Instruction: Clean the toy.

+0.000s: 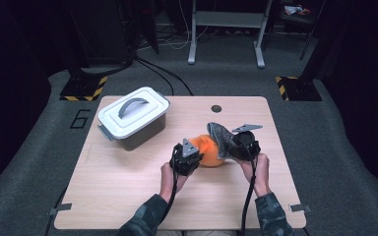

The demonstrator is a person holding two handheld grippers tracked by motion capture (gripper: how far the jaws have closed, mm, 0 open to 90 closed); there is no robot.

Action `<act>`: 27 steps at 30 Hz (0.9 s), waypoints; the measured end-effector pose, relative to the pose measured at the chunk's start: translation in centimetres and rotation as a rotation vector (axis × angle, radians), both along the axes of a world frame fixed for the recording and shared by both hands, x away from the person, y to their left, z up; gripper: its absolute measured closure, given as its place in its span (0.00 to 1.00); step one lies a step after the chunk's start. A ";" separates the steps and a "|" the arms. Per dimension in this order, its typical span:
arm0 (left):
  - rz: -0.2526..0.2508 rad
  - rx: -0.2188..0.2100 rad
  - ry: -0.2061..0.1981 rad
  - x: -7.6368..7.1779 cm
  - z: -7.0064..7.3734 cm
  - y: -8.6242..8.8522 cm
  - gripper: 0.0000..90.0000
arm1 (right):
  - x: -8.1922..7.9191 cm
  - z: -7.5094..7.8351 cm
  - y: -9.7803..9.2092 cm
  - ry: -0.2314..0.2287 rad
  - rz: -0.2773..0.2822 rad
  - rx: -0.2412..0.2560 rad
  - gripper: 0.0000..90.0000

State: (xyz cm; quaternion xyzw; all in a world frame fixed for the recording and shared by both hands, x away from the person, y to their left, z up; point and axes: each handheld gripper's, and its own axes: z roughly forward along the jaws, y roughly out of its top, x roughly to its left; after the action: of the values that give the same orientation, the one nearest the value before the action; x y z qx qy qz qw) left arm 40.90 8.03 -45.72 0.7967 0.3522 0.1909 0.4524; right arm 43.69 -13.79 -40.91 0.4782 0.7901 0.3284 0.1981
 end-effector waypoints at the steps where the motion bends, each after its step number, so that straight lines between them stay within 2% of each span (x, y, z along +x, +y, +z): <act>1: -0.004 0.003 -0.004 -0.2 0.2 0.0 0.93 | -0.1 0.2 0.0 -0.001 0.005 -0.003 0.82; 3: -0.006 -0.003 0.007 -0.3 0.2 0.0 0.93 | -0.2 0.4 0.0 -0.002 0.003 -0.005 0.82; 6: 0.006 0.005 0.020 0.0 -0.1 0.0 0.93 | 0.2 0.0 0.0 0.017 0.007 -0.010 0.82; 9: 0.016 0.007 0.017 0.2 -0.1 0.0 0.92 | 0.3 -0.3 0.2 0.016 0.003 -0.020 0.82; 10: 0.021 0.015 0.013 0.4 -0.1 0.0 0.92 | 0.3 -0.2 0.2 0.008 0.003 -0.014 0.83; 11: 0.020 0.017 0.022 0.5 -0.1 0.1 0.92 | -0.3 0.6 0.3 -0.025 0.000 0.015 0.83; 13: 0.023 0.014 0.021 0.6 -0.2 0.1 0.92 | -0.7 1.4 0.4 -0.052 0.025 0.038 0.83; 17: 0.026 0.014 0.022 0.7 -0.3 0.0 0.92 | -1.3 2.5 2.0 -0.071 0.075 0.035 0.83; 19: 0.030 0.018 0.020 0.7 -0.3 -0.1 0.92 | -1.3 2.2 3.4 -0.050 0.099 -0.001 0.83; 22: 0.034 0.029 0.035 0.9 -0.6 0.1 0.92 | -0.6 0.9 4.7 -0.045 0.114 -0.086 0.83; 27: 0.029 0.019 0.045 0.9 -0.9 0.5 0.92 | 0.0 -0.1 4.2 -0.020 0.090 -0.066 0.84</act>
State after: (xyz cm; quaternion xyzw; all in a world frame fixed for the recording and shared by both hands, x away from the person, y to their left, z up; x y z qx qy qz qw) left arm 41.84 8.57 -46.66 0.7998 0.3722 0.1827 0.4340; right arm 43.70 -9.55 -40.98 0.4322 0.8191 0.3156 0.2066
